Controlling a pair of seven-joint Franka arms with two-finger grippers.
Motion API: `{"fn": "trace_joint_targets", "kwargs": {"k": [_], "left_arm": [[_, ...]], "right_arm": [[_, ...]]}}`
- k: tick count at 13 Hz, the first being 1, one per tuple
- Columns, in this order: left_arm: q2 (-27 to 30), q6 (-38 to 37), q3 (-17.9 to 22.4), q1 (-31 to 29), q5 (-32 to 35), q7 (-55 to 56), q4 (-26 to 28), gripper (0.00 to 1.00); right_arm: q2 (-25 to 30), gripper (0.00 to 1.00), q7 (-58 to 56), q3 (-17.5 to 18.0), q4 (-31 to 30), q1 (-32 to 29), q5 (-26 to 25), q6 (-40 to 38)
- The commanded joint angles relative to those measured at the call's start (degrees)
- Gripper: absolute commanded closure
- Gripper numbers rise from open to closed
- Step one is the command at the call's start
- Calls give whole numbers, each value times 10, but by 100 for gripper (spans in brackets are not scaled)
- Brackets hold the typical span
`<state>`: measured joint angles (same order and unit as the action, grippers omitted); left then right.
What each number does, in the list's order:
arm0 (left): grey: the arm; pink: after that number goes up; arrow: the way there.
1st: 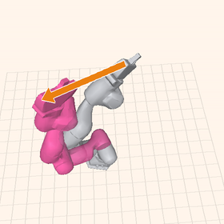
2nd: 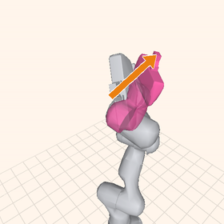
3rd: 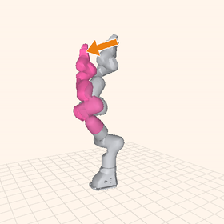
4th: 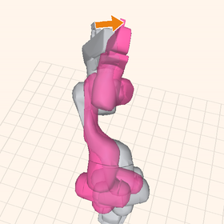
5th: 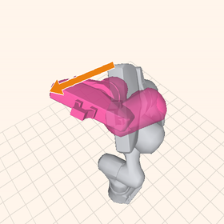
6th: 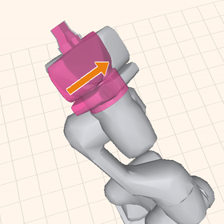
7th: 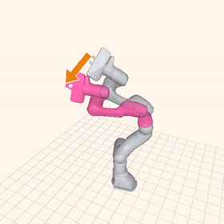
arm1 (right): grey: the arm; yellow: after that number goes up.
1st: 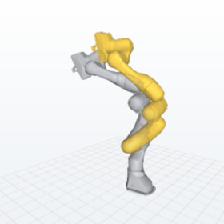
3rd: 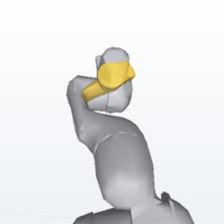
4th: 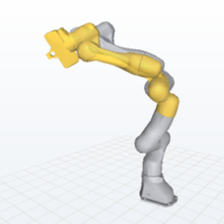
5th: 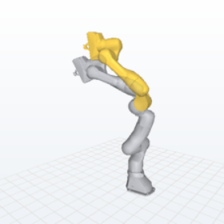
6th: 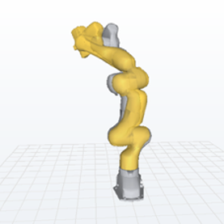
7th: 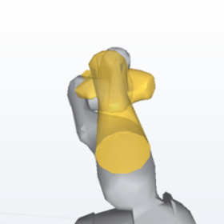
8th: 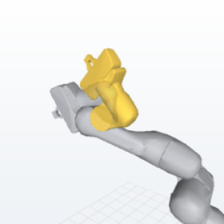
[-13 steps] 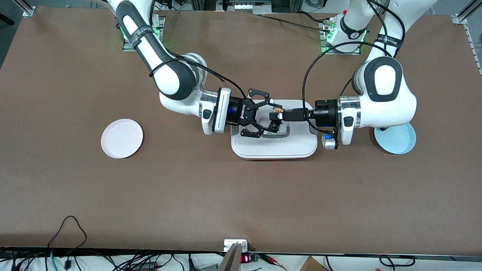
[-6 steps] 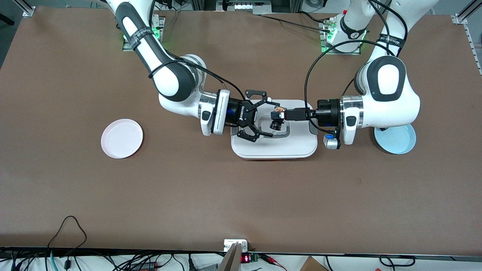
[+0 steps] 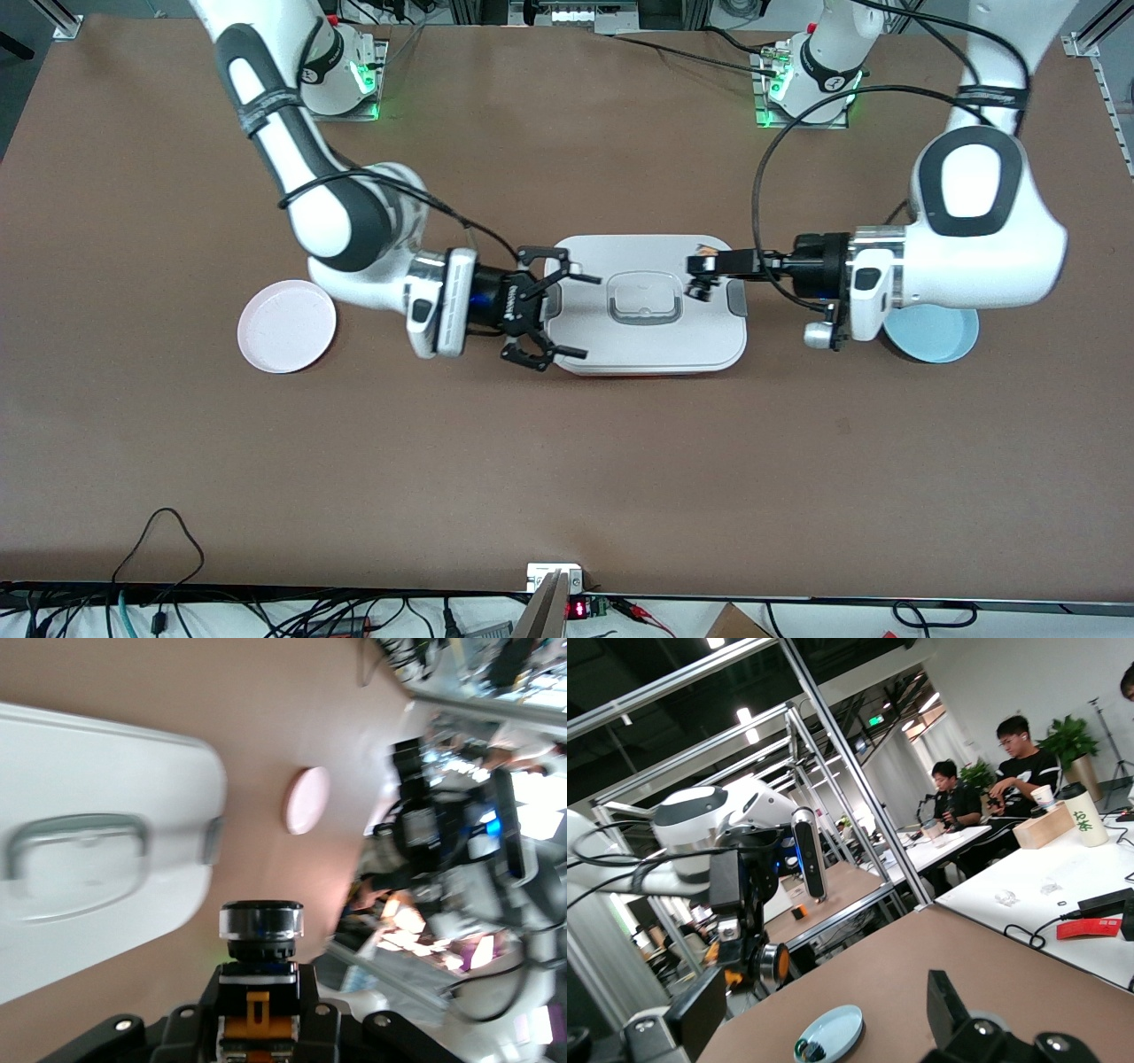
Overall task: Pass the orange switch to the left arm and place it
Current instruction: 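Open the right gripper and pull it back while the left gripper withdraws, then lower the switch onto the blue plate with the left gripper and release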
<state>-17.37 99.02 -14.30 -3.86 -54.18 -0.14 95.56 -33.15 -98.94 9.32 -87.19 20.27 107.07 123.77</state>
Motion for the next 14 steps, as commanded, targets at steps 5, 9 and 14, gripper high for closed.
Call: {"fn": "trace_joint_targets", "kwargs": {"k": [5, 9, 14], "left_arm": [[6, -106, -2, -37, 299, -165, -48, 77], [6, -111, -2, -63, 464, -351, -41, 77], [6, -18, -2, -138, 592, -621, 25, 77]], "right_arm": [[31, 0, 106, 6, -5, -214, -293, -285], [100, 0, 225, 6, -5, -305, -467, -390], [191, 0, 354, 5, -10, -339, -658, -412]]}}
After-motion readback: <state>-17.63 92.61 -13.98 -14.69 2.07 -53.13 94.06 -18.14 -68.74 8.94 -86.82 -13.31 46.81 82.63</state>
